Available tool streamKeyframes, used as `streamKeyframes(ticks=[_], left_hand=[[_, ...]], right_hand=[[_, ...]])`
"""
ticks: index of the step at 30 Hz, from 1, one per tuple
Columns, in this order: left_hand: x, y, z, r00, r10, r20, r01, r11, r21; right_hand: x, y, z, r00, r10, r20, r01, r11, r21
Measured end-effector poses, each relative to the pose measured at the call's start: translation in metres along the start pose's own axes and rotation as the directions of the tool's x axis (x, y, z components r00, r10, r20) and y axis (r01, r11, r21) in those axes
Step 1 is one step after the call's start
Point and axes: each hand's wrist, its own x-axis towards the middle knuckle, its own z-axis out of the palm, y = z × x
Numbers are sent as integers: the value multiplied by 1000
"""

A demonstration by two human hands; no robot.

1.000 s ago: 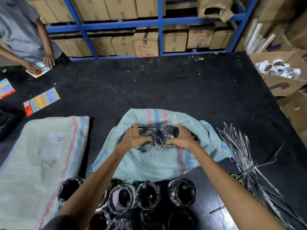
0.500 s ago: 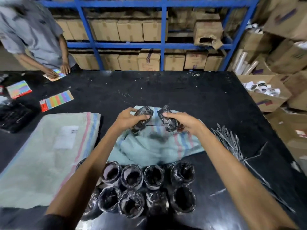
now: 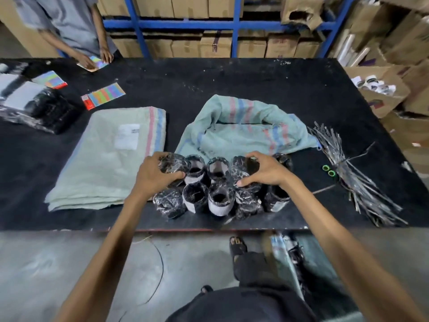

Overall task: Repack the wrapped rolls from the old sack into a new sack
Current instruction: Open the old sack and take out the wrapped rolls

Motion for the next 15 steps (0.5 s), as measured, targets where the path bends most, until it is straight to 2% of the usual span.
streamKeyframes(ticks=[3, 7, 10, 15], left_hand=[[-25, -37, 8, 1000, -17, 20, 15, 996, 87], [-42, -66, 25, 1000, 17, 25, -23, 969, 247], [-43, -75, 40, 999, 37, 22, -43, 927, 374], [-31, -83, 62, 1000, 18, 2, -17, 876, 481]], right_hand=[[-19, 9, 31, 997, 58, -46, -68, 960, -272], [-31, 14, 63, 994, 68, -89, -109, 777, -620], [-30, 20, 80, 991, 73, -115, -133, 701, -700], [-14, 28, 91, 986, 79, -145, -157, 720, -676]])
